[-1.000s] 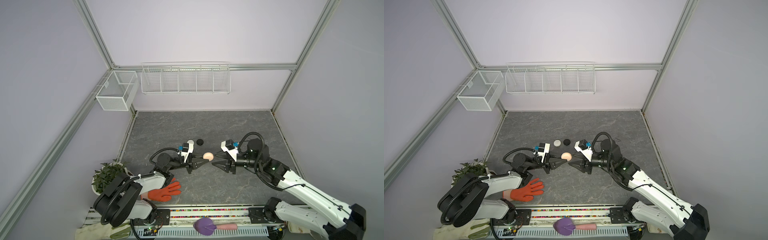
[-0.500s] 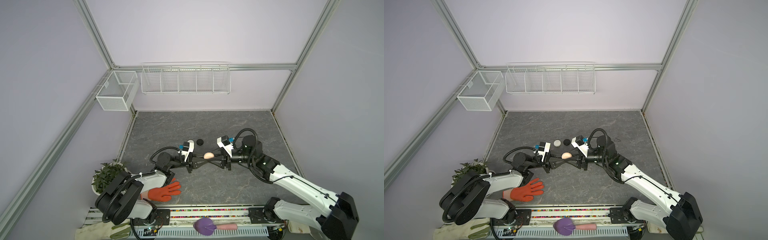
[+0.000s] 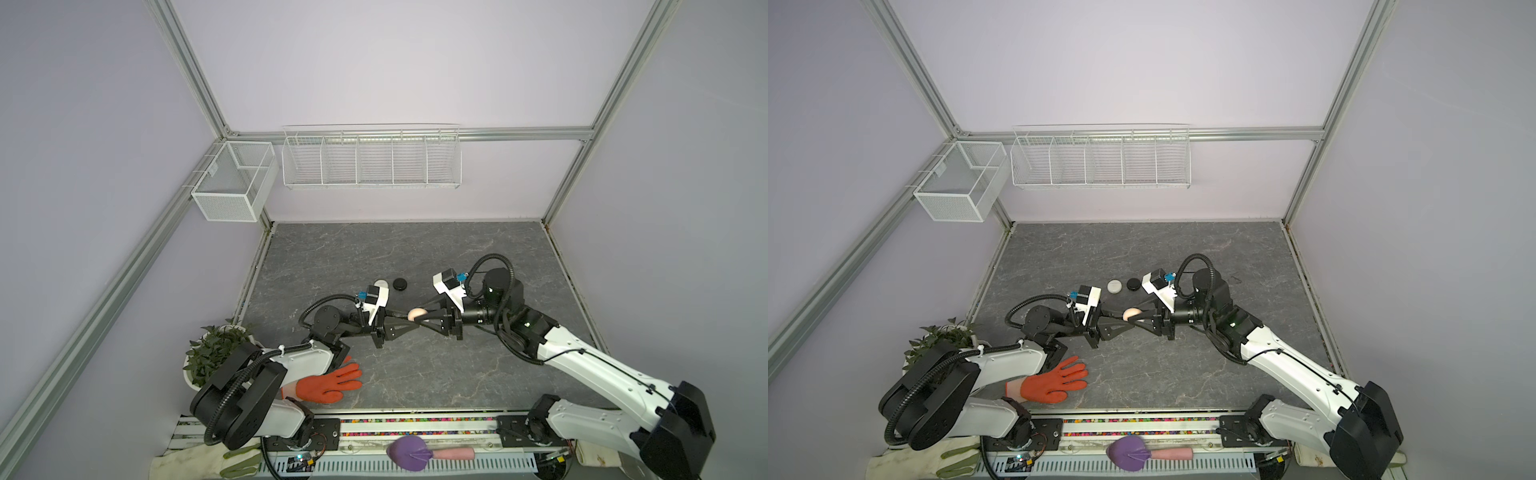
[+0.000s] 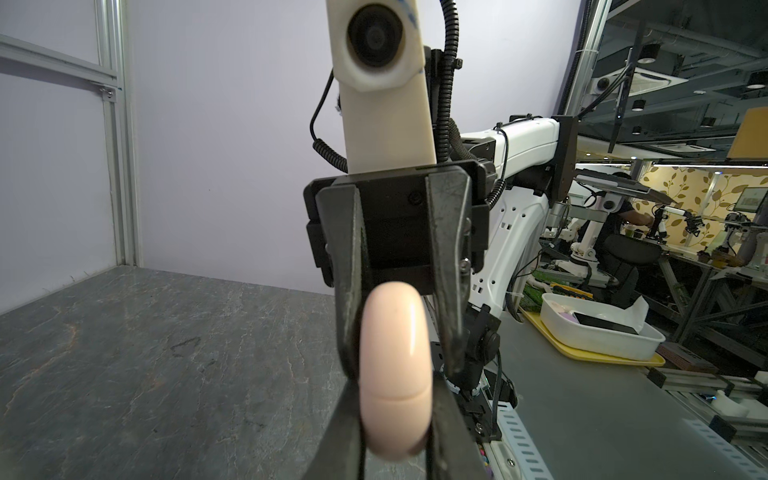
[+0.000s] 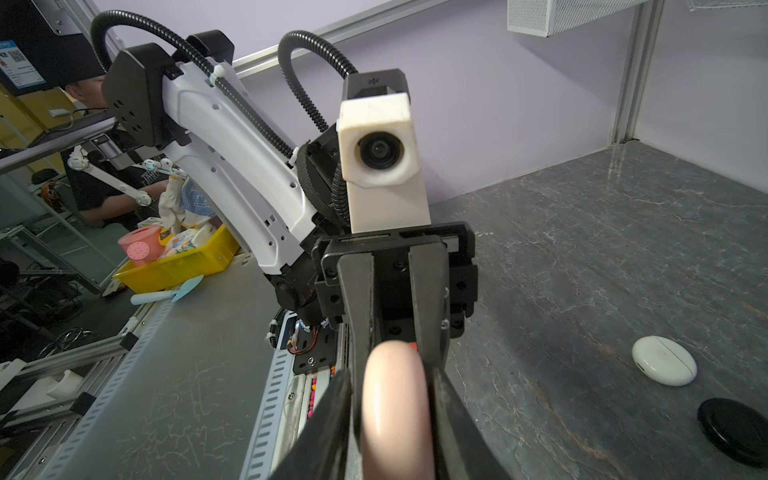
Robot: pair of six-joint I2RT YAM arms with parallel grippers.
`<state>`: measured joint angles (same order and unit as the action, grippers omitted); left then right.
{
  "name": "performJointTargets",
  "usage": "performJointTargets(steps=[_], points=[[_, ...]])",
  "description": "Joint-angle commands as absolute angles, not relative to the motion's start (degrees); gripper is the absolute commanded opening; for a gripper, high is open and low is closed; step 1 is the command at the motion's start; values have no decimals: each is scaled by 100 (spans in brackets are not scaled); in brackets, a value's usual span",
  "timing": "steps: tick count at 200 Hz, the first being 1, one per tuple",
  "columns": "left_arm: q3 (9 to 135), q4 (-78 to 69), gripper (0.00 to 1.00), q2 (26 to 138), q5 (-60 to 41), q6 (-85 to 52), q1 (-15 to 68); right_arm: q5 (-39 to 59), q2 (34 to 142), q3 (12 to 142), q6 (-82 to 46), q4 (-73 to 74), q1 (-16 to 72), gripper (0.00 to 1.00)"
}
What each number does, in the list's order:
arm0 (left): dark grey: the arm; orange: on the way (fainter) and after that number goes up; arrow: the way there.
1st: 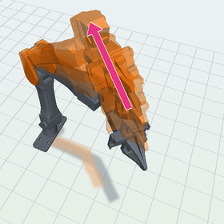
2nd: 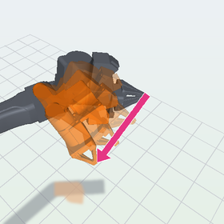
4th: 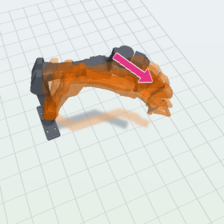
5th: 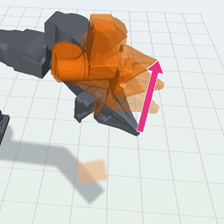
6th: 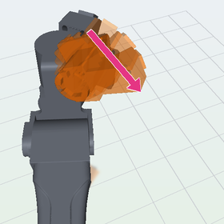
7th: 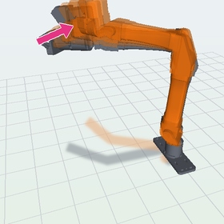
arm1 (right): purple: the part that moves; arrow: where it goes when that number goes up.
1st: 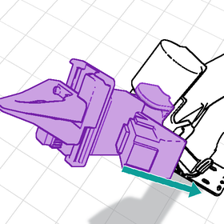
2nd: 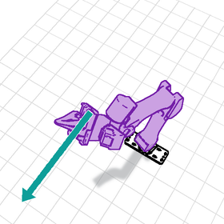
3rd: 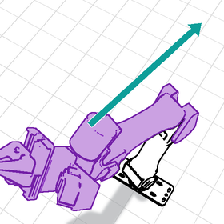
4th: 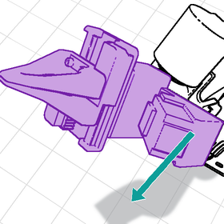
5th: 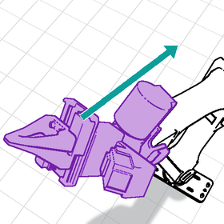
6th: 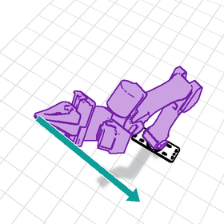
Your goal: Insert the wireless bluetooth earbuds into the charging case
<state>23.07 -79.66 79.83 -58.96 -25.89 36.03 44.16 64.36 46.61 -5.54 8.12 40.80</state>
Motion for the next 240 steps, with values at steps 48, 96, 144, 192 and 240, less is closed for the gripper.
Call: performJointTargets(steps=[48, 96, 144, 192, 240], points=[[2499, -8104, 0, 7962, -5728, -2808, 3595, 4082, 6422, 4751, 5, 465, 4409, 26], [2532, -8104, 0, 7910, -5611, -2911, 3588, 3859, 6591, 4786, 183, 388, 4474, 19], [2513, -8097, 25, 7895, -5396, -3019, 3512, 3573, 6738, 4840, 144, 367, 4379, 10], [1950, -7359, 79, 7693, -3586, -2728, 3199, 3278, 7954, 4887, -353, 861, 3331, 7], [2297, -5632, 82, 7701, -2212, -2381, 3084, 3340, 10205, 6365, -759, 474, 2723, 7]])
